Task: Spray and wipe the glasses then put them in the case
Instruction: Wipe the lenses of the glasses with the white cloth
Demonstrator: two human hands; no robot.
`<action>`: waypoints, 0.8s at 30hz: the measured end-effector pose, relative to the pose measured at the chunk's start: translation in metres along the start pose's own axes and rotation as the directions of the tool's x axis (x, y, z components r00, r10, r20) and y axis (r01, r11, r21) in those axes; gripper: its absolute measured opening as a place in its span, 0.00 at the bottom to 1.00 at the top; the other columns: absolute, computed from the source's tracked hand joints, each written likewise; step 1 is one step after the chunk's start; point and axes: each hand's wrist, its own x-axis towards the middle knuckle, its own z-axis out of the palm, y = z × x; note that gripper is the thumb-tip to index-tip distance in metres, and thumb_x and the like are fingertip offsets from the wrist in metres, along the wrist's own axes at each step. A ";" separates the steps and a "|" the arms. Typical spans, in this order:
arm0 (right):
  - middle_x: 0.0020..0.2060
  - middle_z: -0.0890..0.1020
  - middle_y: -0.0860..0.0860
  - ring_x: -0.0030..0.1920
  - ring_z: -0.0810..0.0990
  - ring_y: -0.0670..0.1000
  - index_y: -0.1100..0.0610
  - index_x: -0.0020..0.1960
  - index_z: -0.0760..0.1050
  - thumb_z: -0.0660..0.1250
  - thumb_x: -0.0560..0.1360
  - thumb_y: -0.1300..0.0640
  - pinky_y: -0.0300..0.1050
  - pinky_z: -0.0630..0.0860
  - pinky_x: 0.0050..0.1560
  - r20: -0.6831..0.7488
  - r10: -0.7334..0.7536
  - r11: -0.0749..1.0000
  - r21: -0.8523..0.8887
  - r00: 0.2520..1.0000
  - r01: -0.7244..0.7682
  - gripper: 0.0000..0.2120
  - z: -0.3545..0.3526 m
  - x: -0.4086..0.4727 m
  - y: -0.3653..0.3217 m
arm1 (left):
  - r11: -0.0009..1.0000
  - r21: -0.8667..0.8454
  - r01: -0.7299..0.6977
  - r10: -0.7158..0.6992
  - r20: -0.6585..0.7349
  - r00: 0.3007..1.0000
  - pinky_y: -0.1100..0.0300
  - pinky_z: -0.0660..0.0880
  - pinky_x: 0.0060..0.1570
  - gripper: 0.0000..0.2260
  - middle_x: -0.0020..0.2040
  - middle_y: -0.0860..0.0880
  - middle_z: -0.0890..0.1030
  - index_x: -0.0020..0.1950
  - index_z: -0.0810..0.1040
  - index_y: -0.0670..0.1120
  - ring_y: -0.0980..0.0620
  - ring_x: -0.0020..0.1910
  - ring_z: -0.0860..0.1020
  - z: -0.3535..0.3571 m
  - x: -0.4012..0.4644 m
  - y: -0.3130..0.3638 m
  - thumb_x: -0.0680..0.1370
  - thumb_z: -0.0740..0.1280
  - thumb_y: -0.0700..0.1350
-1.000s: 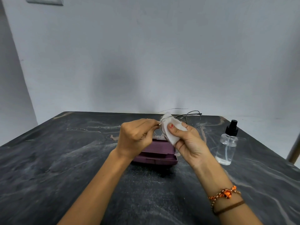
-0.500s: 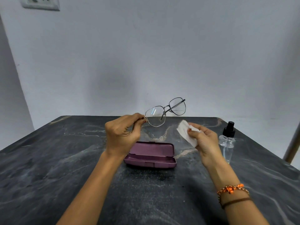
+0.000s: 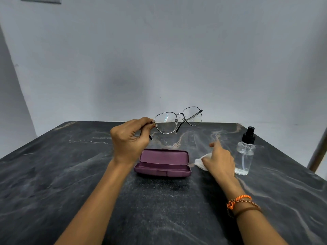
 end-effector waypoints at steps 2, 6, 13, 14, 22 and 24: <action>0.53 0.79 0.62 0.54 0.76 0.63 0.58 0.64 0.66 0.63 0.71 0.63 0.48 0.70 0.46 0.015 -0.002 1.000 -0.007 1.000 0.002 0.22 0.002 0.000 0.002 | 1.000 0.001 -0.001 0.001 -0.005 1.000 0.71 0.73 0.35 0.02 0.30 0.42 0.83 0.36 0.82 0.34 0.53 0.33 0.78 0.000 0.000 0.000 0.65 0.73 0.30; 0.55 0.79 0.62 0.57 0.75 0.62 0.59 0.64 0.68 0.65 0.71 0.62 0.49 0.71 0.51 0.013 0.005 0.996 0.085 1.000 -0.006 0.22 0.003 0.002 0.007 | 1.000 -0.005 -0.002 0.002 -0.013 1.000 0.72 0.74 0.36 0.03 0.32 0.42 0.83 0.37 0.82 0.33 0.53 0.36 0.78 0.000 0.000 0.000 0.65 0.73 0.30; 0.50 0.81 0.57 0.43 0.77 0.48 0.61 0.54 0.76 0.63 0.75 0.64 0.37 0.73 0.39 -0.120 0.179 0.624 0.781 0.976 -0.018 0.09 -0.019 0.006 -0.012 | 0.999 -0.004 -0.039 0.039 0.018 0.999 0.65 0.75 0.31 0.02 0.31 0.43 0.83 0.35 0.82 0.34 0.53 0.29 0.80 0.002 -0.002 0.002 0.64 0.73 0.30; 0.48 0.80 0.56 0.41 0.77 0.47 0.62 0.52 0.76 0.62 0.75 0.65 0.37 0.75 0.35 0.053 0.196 0.427 0.894 0.979 -0.134 0.07 -0.022 0.005 -0.018 | 0.999 -0.008 -0.051 0.051 0.031 0.998 0.62 0.75 0.30 0.02 0.31 0.43 0.83 0.35 0.82 0.34 0.51 0.29 0.80 0.003 -0.003 0.003 0.64 0.73 0.30; 0.39 0.81 0.58 0.39 0.82 0.54 0.65 0.46 0.71 0.57 0.78 0.61 0.45 0.81 0.27 0.523 -0.136 -0.370 0.761 0.842 -0.532 0.08 -0.043 -0.008 -0.042 | 0.993 0.002 -0.116 0.115 0.120 0.986 0.60 0.75 0.30 0.01 0.31 0.43 0.83 0.35 0.82 0.34 0.50 0.29 0.81 0.005 -0.007 0.000 0.65 0.73 0.30; 0.45 0.79 0.58 0.44 0.80 0.55 0.65 0.49 0.72 0.58 0.78 0.55 0.50 0.81 0.31 0.518 -0.166 -0.359 0.761 0.839 -0.541 0.13 -0.046 -0.009 -0.041 | 0.993 0.007 -0.117 0.115 0.121 0.986 0.60 0.76 0.30 0.01 0.31 0.43 0.83 0.35 0.82 0.34 0.50 0.29 0.81 0.005 -0.007 -0.002 0.65 0.73 0.31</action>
